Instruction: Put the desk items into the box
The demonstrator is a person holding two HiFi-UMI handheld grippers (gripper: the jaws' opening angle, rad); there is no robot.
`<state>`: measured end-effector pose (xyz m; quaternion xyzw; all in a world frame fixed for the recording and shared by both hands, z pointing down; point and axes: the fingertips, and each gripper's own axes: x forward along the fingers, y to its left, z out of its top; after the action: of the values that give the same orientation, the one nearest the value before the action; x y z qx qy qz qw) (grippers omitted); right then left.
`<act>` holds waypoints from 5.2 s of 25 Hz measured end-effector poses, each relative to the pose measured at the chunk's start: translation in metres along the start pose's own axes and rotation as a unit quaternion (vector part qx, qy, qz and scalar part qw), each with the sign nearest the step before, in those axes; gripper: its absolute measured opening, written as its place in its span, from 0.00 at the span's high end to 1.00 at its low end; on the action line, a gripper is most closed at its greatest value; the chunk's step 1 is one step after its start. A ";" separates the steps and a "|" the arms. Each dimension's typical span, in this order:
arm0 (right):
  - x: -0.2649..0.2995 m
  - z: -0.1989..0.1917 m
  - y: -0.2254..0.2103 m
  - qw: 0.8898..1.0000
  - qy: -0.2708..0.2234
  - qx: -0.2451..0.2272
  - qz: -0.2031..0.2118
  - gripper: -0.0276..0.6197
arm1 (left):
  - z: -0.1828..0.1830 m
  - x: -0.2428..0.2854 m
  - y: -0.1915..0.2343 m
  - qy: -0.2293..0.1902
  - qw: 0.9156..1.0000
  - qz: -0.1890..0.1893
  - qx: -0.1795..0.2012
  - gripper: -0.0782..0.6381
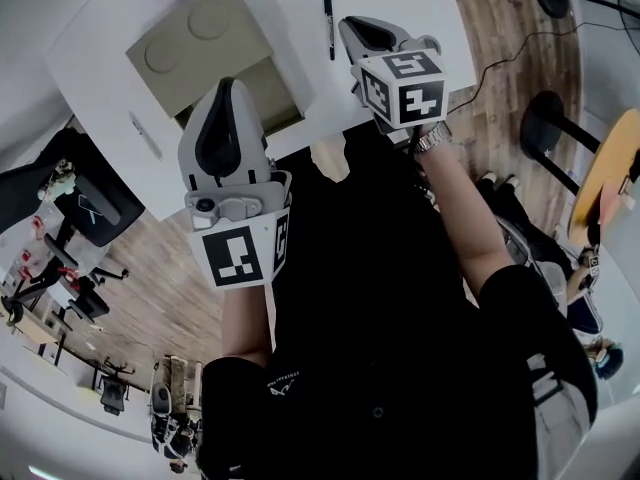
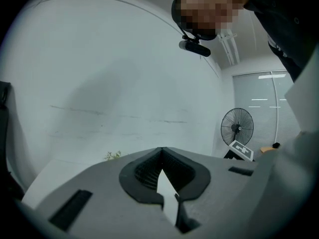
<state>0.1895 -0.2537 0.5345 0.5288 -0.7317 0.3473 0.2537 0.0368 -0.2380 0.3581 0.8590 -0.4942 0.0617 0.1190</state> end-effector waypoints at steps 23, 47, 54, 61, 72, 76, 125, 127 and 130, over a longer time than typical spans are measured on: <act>0.079 -0.091 -0.015 0.990 0.131 0.033 -0.043 0.84 | -0.033 0.014 0.018 0.040 0.999 0.017 -0.018 0.88; 0.064 -0.091 -0.009 0.988 0.108 0.052 -0.092 0.90 | -0.029 -0.021 0.029 0.033 0.999 0.007 -0.008 0.88; 0.035 -0.071 -0.006 0.990 0.071 0.056 -0.108 0.90 | -0.013 -0.038 0.023 0.014 1.000 -0.009 0.003 0.88; 0.000 -0.047 0.006 0.991 0.026 0.050 -0.120 0.90 | 0.001 -0.055 0.018 -0.003 0.999 -0.032 0.022 0.88; -0.072 -0.013 0.029 0.985 -0.060 0.030 -0.158 0.90 | 0.019 -0.095 0.011 -0.033 0.996 -0.067 0.041 0.88; -0.100 -0.005 0.036 0.981 -0.088 0.033 -0.167 0.90 | 0.021 -0.109 0.007 -0.037 0.995 -0.077 0.042 0.88; -0.163 0.072 0.241 0.929 -0.180 -0.323 -0.022 0.90 | 0.033 -0.206 0.096 -0.069 0.996 0.056 0.013 0.88; -0.153 0.067 0.249 0.918 -0.162 -0.361 -0.009 0.90 | 0.032 -0.210 0.100 -0.069 0.995 0.070 0.011 0.88; -0.140 0.058 0.259 0.902 -0.137 -0.410 0.021 0.90 | 0.030 -0.215 0.105 -0.066 0.993 0.093 0.007 0.88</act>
<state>-0.0134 -0.1629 0.3324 0.4053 -0.8477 -0.0539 0.3381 -0.1624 -0.1175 0.2966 0.8124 -0.5781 0.0189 0.0740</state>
